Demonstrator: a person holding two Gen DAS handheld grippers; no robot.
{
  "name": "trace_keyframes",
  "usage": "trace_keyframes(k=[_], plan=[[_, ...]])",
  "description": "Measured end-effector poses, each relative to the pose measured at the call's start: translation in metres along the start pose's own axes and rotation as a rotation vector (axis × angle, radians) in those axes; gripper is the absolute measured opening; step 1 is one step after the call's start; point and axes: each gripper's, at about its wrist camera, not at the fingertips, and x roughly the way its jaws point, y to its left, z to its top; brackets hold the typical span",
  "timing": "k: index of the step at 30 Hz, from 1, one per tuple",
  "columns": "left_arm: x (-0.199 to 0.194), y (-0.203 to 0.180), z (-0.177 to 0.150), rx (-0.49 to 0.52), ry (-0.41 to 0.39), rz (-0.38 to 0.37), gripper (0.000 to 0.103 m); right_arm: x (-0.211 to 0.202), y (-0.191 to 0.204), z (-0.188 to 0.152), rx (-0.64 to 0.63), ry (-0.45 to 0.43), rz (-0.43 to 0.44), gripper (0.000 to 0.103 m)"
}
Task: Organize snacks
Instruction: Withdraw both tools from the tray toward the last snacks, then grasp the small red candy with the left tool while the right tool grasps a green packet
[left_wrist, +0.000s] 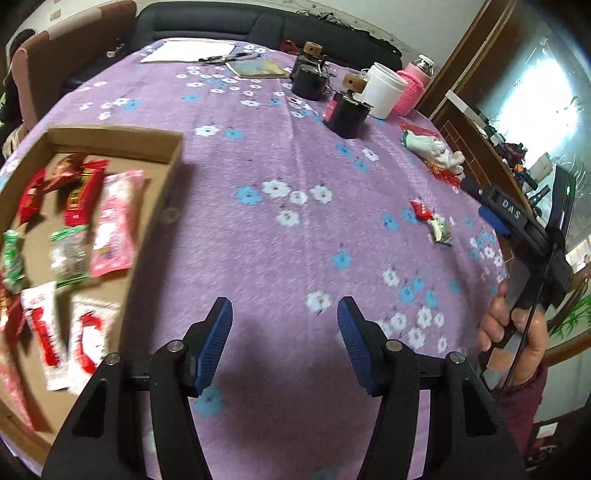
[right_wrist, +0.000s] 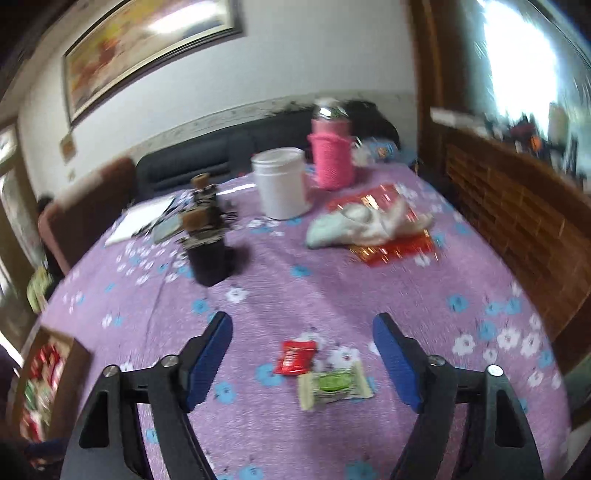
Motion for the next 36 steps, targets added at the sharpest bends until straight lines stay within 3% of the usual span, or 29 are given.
trace_keyframes(k=[7,11,14,15,17,19,20,23,25,26,29,30,36], plan=[[0.024,-0.018,0.003,0.027,0.031,-0.004,0.058,0.016,-0.027,-0.007,0.114,0.09,-0.001,0.069],[0.03,-0.028,0.0,0.082,0.015,0.051,0.058,0.03,-0.031,-0.012,0.127,0.113,-0.021,0.067],[0.03,-0.031,-0.003,0.11,-0.005,0.087,0.058,0.048,-0.03,-0.014,0.124,0.126,0.021,0.054],[0.03,-0.031,-0.004,0.114,-0.009,0.094,0.058,0.054,-0.026,-0.014,0.11,0.134,0.022,0.04],[0.03,-0.029,-0.006,0.111,-0.009,0.098,0.058,0.065,-0.014,-0.017,0.051,0.151,0.039,0.025],[0.029,-0.025,-0.008,0.102,-0.005,0.1,0.058,0.072,0.0,-0.021,-0.014,0.182,0.054,0.022],[0.028,-0.023,-0.009,0.098,-0.007,0.105,0.058,0.071,0.008,-0.022,-0.047,0.185,0.084,0.02],[0.022,-0.017,-0.009,0.08,-0.014,0.106,0.058,0.057,0.034,-0.028,-0.124,0.251,0.314,0.019],[0.016,-0.014,-0.009,0.074,-0.03,0.11,0.058,0.039,0.034,-0.025,-0.111,0.223,0.378,0.02],[0.014,-0.013,-0.008,0.073,-0.037,0.11,0.058,0.03,0.028,-0.022,-0.084,0.194,0.348,0.022],[0.012,-0.014,-0.004,0.072,-0.047,0.105,0.058,0.019,0.005,-0.016,-0.032,0.126,0.154,0.044],[0.012,-0.016,-0.002,0.077,-0.048,0.103,0.058,0.018,-0.004,-0.015,-0.007,0.131,0.097,0.044],[0.028,-0.029,0.024,0.039,-0.008,0.005,0.058,0.028,-0.031,-0.023,0.111,0.217,0.045,0.045]])
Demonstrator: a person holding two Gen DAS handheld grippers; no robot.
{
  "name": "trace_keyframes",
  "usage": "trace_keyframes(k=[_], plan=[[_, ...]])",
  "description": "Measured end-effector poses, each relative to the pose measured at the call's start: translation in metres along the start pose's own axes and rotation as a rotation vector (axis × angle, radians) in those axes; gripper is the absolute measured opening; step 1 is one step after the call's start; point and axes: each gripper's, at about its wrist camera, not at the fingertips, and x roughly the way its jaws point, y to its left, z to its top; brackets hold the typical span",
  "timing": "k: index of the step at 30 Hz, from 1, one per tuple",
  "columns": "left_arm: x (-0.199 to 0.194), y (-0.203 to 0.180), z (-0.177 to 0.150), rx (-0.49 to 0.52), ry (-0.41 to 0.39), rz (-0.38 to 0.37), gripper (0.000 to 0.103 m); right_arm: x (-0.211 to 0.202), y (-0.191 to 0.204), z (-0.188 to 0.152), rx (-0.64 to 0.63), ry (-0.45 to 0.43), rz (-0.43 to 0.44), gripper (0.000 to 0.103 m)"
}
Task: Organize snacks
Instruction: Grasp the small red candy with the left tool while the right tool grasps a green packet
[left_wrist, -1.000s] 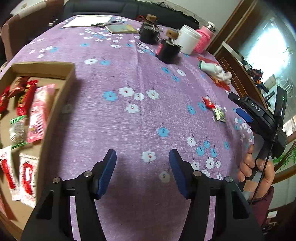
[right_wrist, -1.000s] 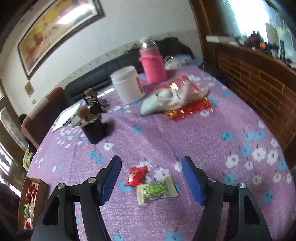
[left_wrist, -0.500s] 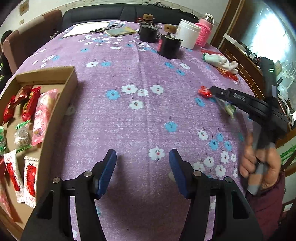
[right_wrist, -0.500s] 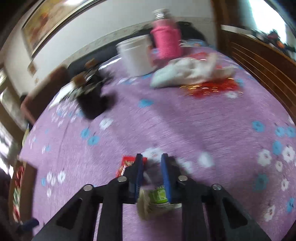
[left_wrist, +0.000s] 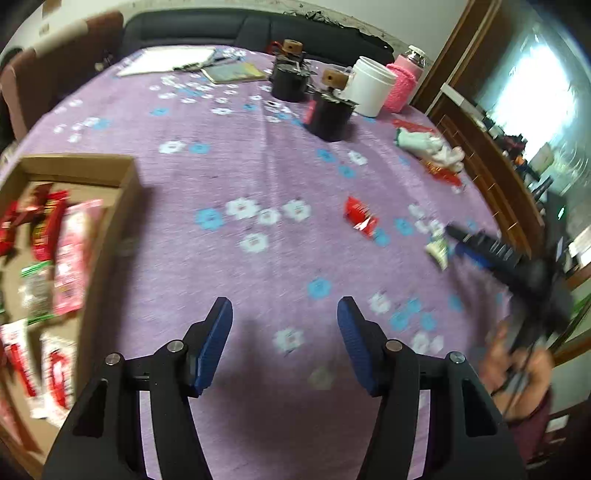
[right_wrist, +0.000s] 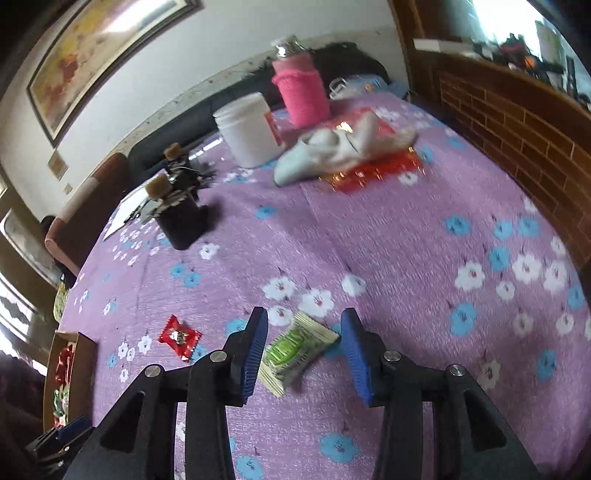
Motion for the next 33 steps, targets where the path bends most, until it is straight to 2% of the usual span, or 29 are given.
trace_keyframes(k=[4,5,10,12,13,14,23,26,33], plan=[[0.021,-0.009,0.019,-0.041,0.02,-0.053,0.058,0.011,0.003,-0.005,0.025,0.06,-0.02,0.048],[0.027,-0.011,0.024,-0.051,0.025,-0.06,0.058,0.012,0.004,-0.007,0.025,0.057,-0.028,0.052],[0.058,-0.022,0.041,-0.077,0.045,-0.071,0.057,0.017,0.016,-0.008,-0.029,0.03,-0.079,0.054],[0.069,-0.029,0.046,-0.065,0.049,-0.058,0.057,0.018,0.02,-0.009,-0.056,0.019,-0.089,0.049],[0.073,-0.032,0.048,-0.056,0.049,-0.053,0.057,0.018,0.022,-0.009,-0.068,0.02,-0.085,0.042],[0.075,-0.037,0.05,-0.036,0.033,-0.039,0.057,0.021,0.025,-0.01,-0.083,0.029,-0.085,0.025],[0.092,-0.071,0.055,0.161,-0.029,0.066,0.057,0.019,0.016,-0.008,-0.051,0.019,-0.08,0.023],[0.093,-0.081,0.047,0.255,-0.055,0.114,0.019,0.019,0.015,-0.007,-0.043,0.017,-0.084,0.023],[0.076,-0.072,0.046,0.244,-0.076,0.09,0.016,0.019,0.015,-0.006,-0.041,0.005,-0.086,0.023]])
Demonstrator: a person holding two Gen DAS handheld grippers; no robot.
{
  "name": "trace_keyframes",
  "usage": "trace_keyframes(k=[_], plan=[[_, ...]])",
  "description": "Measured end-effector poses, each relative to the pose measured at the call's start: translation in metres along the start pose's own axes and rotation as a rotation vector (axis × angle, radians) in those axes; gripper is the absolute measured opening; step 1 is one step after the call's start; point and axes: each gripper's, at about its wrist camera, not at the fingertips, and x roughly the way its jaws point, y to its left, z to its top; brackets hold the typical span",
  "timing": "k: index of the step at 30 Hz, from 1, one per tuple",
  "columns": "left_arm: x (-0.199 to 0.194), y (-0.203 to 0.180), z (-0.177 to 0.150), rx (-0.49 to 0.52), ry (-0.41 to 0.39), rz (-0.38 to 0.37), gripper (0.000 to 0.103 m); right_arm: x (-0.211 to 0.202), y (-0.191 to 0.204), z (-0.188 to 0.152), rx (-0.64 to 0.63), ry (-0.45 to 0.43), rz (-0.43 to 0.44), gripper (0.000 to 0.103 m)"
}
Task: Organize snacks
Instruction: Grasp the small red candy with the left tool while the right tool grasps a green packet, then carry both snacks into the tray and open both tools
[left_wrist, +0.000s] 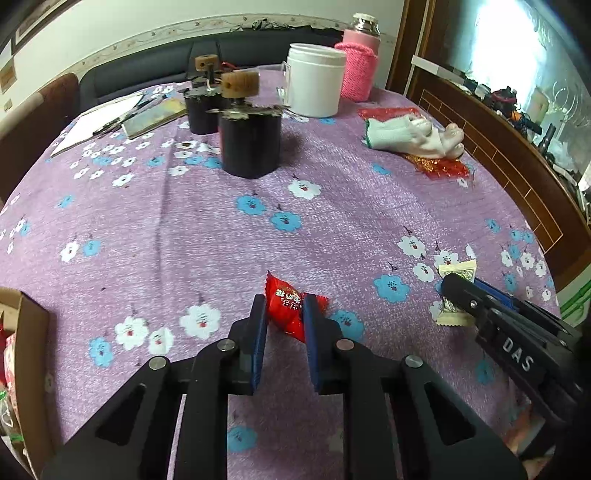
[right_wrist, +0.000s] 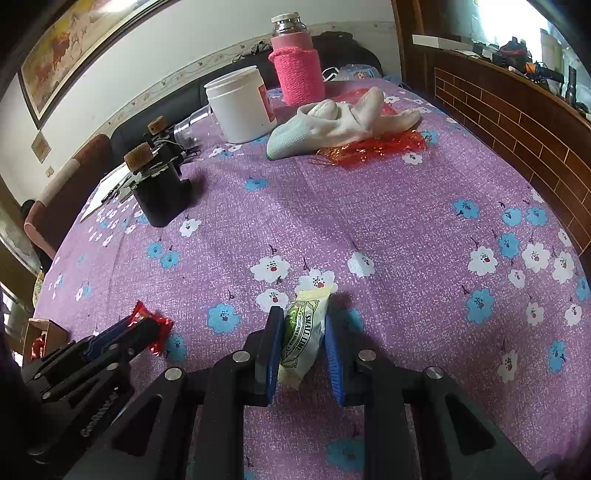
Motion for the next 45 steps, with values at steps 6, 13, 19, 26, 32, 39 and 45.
trace_keyframes(k=[6,13,19,26,32,39,45], plan=[[-0.028,0.013,-0.013,-0.039,-0.019,-0.03,0.016,-0.005,0.002,-0.001,-0.01,-0.02,0.012,0.022],[-0.085,0.038,-0.043,-0.103,-0.068,-0.065,0.016,-0.015,0.014,-0.003,-0.062,-0.071,0.071,0.02],[-0.138,0.089,-0.079,-0.2,-0.112,-0.041,0.016,-0.029,0.032,-0.009,-0.112,-0.134,0.129,0.02],[-0.18,0.156,-0.119,-0.342,-0.147,0.035,0.017,-0.033,0.048,-0.019,-0.139,-0.152,0.127,0.02],[-0.183,0.205,-0.153,-0.454,-0.118,0.103,0.017,-0.041,0.075,-0.03,-0.188,-0.139,0.163,0.02],[-0.171,0.218,-0.175,-0.491,-0.069,0.076,0.017,-0.062,0.152,-0.057,-0.316,-0.069,0.312,0.019],[-0.166,0.228,-0.185,-0.526,-0.045,0.103,0.017,-0.067,0.231,-0.078,-0.419,0.03,0.463,0.019]])
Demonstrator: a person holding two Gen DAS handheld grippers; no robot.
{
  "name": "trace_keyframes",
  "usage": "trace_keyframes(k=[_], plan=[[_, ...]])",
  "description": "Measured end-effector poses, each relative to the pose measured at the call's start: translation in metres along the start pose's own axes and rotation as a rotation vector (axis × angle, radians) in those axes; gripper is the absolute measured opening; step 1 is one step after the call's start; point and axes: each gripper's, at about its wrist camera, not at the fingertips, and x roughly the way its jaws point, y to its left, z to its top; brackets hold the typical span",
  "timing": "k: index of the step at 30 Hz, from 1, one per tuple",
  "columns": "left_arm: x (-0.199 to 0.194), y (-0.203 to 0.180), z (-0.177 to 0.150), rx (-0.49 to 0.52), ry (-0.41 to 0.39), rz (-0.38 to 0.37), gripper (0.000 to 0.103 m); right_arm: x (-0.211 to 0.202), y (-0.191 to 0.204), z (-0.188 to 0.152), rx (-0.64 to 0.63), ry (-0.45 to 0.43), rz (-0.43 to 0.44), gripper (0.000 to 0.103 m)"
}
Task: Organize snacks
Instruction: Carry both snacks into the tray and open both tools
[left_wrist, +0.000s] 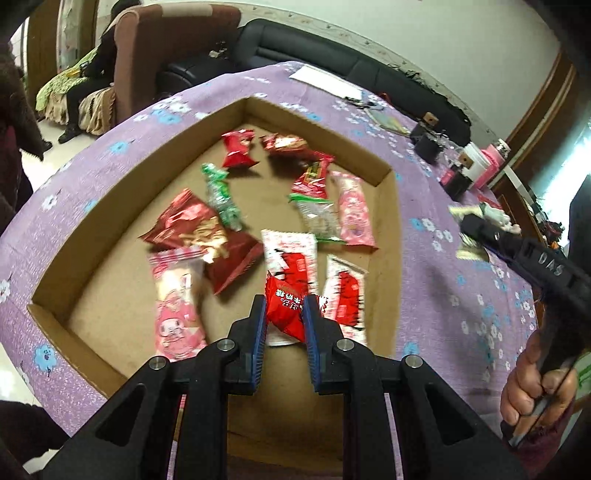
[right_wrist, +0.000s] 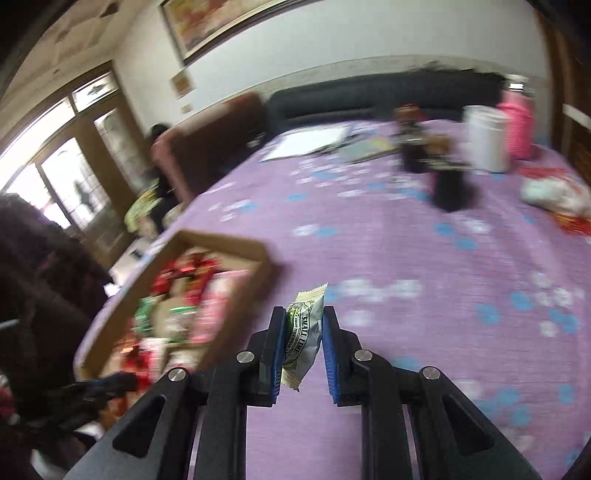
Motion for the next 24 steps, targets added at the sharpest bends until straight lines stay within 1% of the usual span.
trace_keyframes(k=[2,5,8,11,12,13,15,17,19,20,24], plan=[[0.003,0.004,0.0,-0.007,0.008,0.014,0.017,0.016,0.029,0.005,-0.036,0.044,0.066,0.019],[0.002,0.009,-0.001,-0.025,0.009,0.004,0.018,0.04,0.066,0.01,-0.096,0.102,0.121,0.019],[-0.005,0.012,-0.002,-0.024,0.005,-0.017,0.018,0.068,0.101,0.013,-0.154,0.163,0.152,0.019],[-0.015,0.014,-0.003,-0.018,-0.004,-0.042,0.018,0.088,0.124,0.013,-0.184,0.206,0.16,0.019],[-0.018,0.015,-0.003,-0.019,-0.008,-0.049,0.02,0.095,0.13,0.012,-0.194,0.222,0.159,0.019],[-0.022,0.016,-0.002,-0.02,-0.015,-0.054,0.023,0.102,0.135,0.012,-0.202,0.234,0.154,0.019],[-0.028,0.02,-0.001,-0.027,-0.033,-0.059,0.038,0.113,0.143,0.011,-0.215,0.257,0.152,0.019],[-0.034,0.024,0.001,-0.035,-0.055,-0.057,0.046,0.121,0.147,0.01,-0.229,0.27,0.138,0.019],[-0.037,0.026,0.004,-0.035,-0.072,-0.052,0.046,0.126,0.15,0.01,-0.24,0.268,0.122,0.023],[-0.037,0.027,0.005,-0.038,-0.075,-0.055,0.046,0.127,0.151,0.009,-0.242,0.26,0.109,0.023],[-0.035,0.025,0.005,-0.043,-0.068,-0.058,0.046,0.12,0.148,0.01,-0.229,0.222,0.12,0.024]])
